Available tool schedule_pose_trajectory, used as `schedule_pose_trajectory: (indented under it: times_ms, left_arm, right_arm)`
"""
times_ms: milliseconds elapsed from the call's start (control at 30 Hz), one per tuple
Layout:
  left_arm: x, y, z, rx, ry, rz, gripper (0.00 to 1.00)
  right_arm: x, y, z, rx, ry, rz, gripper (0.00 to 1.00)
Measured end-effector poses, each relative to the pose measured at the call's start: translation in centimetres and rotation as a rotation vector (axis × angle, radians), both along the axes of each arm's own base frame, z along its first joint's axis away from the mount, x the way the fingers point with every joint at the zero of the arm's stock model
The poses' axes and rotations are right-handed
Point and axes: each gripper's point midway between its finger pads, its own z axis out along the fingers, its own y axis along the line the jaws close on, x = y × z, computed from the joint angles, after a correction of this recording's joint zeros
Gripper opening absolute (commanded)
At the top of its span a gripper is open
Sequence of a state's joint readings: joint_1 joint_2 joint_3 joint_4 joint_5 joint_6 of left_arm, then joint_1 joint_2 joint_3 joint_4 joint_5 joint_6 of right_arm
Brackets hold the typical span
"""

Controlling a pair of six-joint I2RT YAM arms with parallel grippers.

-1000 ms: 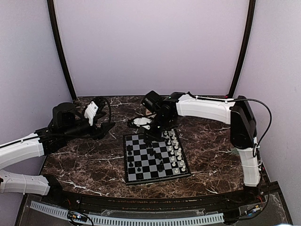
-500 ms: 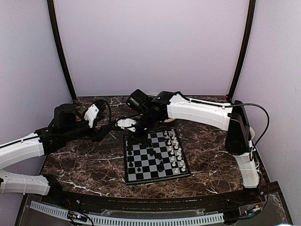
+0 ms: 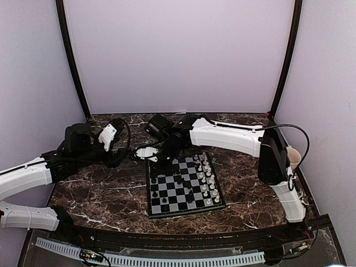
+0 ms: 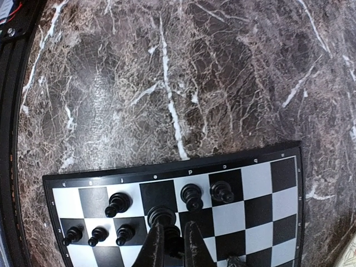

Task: Set up the chess pieces on the board
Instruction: Place the king on d8.

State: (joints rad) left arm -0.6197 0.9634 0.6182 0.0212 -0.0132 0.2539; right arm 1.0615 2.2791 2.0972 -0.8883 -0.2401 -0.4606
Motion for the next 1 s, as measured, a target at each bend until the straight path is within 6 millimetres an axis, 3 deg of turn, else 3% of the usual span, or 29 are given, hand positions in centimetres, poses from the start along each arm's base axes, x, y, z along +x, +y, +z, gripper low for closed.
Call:
schedule_pose_trajectory:
  times_ms: [167, 433, 1000]
  left_arm:
    - [1.6, 1.3, 2.2, -0.023, -0.089, 0.102, 0.68]
    - [4.3, 5.6, 3.1, -0.035, -0.104, 0.32, 0.68]
    - [4.4, 5.9, 3.2, -0.047, -0.103, 0.344, 0.68]
  right_arm:
    - [-1.4, 0.2, -1.8, -0.04, 0.017, 0.025, 0.08]
    - [-2.1, 0.3, -2.2, -0.051, 0.018, 0.037, 0.08]
    - [-1.3, 0.0, -4.4, -0.105, -0.009, 0.015, 0.09]
